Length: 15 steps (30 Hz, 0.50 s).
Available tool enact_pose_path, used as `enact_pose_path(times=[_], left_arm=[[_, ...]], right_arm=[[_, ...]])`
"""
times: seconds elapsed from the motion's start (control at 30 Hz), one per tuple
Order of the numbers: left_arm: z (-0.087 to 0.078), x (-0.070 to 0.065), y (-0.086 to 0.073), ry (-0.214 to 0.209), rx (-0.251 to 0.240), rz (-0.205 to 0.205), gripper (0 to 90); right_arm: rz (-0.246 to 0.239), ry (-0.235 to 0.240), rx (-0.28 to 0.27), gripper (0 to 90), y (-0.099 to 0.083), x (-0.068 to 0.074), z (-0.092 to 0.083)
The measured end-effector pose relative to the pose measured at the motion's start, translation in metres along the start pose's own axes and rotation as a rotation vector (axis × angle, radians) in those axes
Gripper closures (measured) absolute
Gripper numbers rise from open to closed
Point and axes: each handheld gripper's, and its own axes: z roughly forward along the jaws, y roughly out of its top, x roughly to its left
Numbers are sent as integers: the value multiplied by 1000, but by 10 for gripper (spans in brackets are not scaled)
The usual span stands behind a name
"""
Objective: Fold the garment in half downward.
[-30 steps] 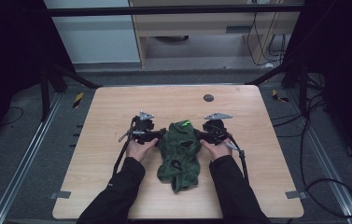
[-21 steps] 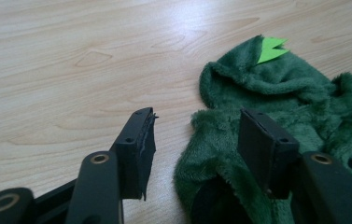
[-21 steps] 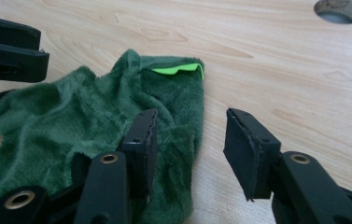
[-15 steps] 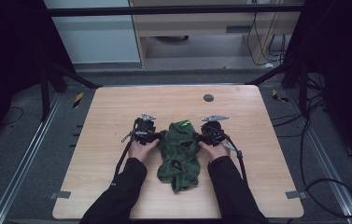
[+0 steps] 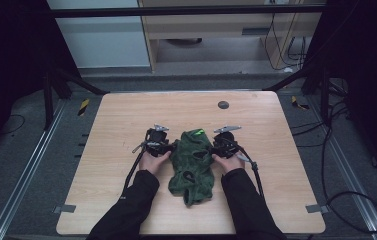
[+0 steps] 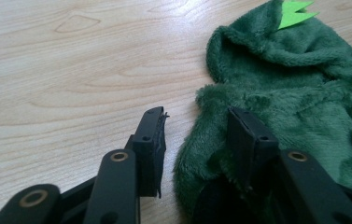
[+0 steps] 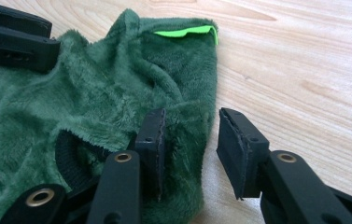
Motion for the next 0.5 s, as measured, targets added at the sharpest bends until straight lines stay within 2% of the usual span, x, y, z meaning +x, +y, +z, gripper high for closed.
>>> enact_pose_path(times=[0.3,0.5], left_arm=[[2,-3,-1,0,9,6,677],[4,-10,-1,2,12,13,812]], right_arm=[[1,10,20,706,-2,1,4],[3,11,36,782,-3,2,5]])
